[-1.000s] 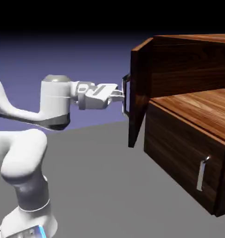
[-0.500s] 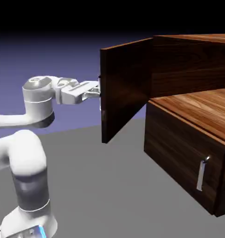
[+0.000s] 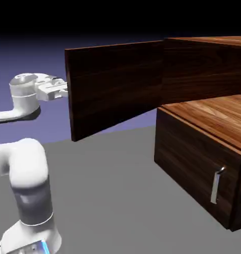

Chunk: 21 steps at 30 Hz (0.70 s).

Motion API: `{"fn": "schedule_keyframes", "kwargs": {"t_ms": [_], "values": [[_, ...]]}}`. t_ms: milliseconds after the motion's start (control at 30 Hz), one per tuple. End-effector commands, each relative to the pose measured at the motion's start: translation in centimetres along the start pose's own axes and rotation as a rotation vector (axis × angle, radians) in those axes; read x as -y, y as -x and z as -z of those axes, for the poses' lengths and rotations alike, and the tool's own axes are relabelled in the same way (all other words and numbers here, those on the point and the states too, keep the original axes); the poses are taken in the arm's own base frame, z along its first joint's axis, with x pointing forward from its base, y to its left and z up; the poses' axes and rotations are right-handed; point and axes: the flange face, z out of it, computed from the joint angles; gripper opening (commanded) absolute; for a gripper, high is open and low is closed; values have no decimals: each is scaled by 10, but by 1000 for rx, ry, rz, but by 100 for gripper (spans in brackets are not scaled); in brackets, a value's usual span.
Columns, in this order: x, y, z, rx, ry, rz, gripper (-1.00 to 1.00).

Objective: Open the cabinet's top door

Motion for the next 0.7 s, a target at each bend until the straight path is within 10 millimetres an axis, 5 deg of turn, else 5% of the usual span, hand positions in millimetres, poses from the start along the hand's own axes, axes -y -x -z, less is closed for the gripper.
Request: {"fn": "schedule_keyframes", "kwargs": {"t_ms": [0,667], "values": [[2,2,9,-14,14,1,-100],[54,54,157,-238,237,1,-100]]}}
